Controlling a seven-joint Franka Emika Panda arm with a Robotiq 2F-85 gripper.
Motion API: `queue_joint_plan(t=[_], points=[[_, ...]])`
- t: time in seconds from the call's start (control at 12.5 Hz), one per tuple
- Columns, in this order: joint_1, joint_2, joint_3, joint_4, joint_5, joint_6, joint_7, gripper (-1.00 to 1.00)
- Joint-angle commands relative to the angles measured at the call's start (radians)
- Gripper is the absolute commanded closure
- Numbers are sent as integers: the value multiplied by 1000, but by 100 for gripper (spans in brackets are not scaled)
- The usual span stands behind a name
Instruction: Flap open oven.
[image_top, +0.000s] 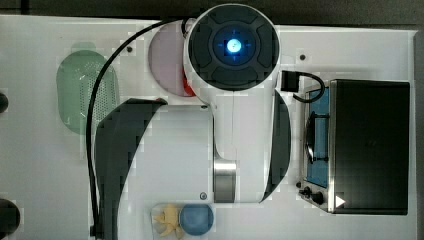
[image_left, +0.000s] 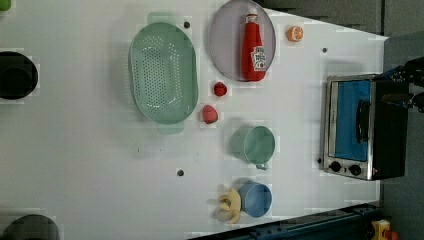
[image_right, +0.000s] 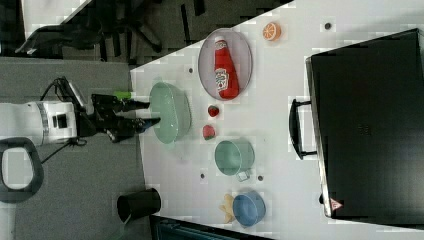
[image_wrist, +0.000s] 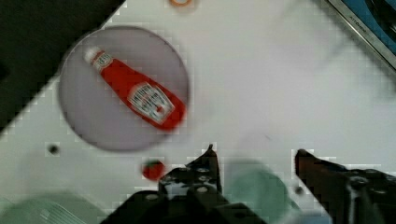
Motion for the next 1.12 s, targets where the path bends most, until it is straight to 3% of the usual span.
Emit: queue_joint_plan(t=[0.08, 0.24, 0.56, 0.64, 1.12], points=[[-34, -270, -28, -130, 9, -149, -38, -58], [-34, -270, -28, -130, 9, -149, -38, -99], [-34, -270, -28, -130, 9, -149, -38, -100], [-34, -270, -28, -130, 9, -149, -38, -90], [-38, -268, -42, -145, 8, -150, -38, 54]])
